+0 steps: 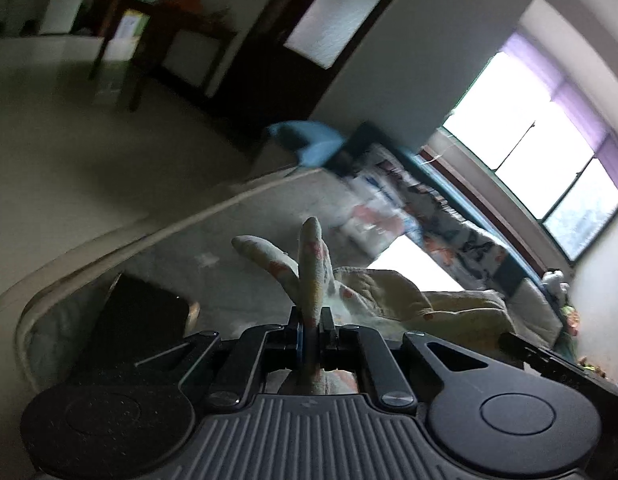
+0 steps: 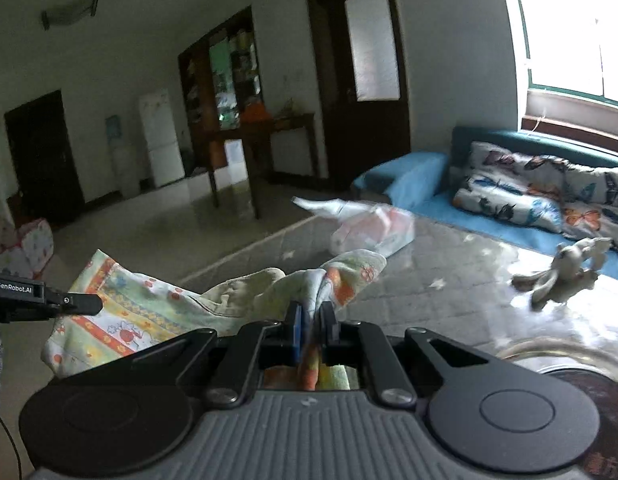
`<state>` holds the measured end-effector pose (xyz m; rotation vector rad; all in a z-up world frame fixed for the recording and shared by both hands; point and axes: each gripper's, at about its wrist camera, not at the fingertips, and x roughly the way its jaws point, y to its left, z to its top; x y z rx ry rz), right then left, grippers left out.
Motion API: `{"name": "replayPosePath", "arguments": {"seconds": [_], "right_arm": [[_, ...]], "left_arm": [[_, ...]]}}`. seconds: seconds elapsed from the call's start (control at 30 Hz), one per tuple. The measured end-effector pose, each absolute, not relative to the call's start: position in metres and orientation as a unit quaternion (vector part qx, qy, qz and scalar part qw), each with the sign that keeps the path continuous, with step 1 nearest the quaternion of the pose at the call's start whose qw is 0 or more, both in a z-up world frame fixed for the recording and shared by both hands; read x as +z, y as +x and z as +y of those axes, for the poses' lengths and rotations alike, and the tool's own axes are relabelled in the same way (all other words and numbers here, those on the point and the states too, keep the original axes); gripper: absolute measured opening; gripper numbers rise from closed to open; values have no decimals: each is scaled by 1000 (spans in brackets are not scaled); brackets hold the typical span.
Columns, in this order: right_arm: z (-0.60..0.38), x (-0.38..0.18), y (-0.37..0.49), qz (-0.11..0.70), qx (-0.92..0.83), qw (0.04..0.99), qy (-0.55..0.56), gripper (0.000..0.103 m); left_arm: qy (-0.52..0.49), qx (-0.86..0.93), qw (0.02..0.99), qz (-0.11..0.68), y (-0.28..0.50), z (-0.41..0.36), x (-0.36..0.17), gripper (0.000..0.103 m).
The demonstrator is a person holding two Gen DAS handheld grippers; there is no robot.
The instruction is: Fold clothes
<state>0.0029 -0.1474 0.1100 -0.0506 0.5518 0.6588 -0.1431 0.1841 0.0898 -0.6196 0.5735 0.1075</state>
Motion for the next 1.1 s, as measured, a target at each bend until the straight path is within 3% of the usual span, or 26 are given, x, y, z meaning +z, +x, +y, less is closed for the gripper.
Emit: {"name": "replayPosePath", "arguments": {"seconds": [0.27, 0.4, 0.53, 0.63, 0.73, 0.8, 1.1], "right_arm": [[-132, 70, 10, 320, 307, 894, -64, 9], [-134, 60, 12, 341, 289, 891, -75, 13], [-138, 60, 10, 339, 268, 897, -91, 18], [-140, 64, 10, 333, 265, 900, -93, 20], [-136, 65, 10, 332, 277, 897, -90, 23], [-132, 65, 11, 332, 285, 895, -88, 31], [-109, 45, 19, 350, 305, 880, -97, 37]], "left_arm": [[-305, 75, 889, 333, -138, 191, 56, 9], [-302, 86, 888, 336, -139, 192, 55, 15], [-297, 103, 890, 331, -145, 197, 57, 33], [-287, 120, 894, 322, -151, 202, 61, 42], [-277, 113, 900, 318, -148, 197, 64, 45], [-269, 101, 902, 321, -142, 191, 64, 46], [-238, 72, 900, 359, -99, 163, 50, 52]]}}
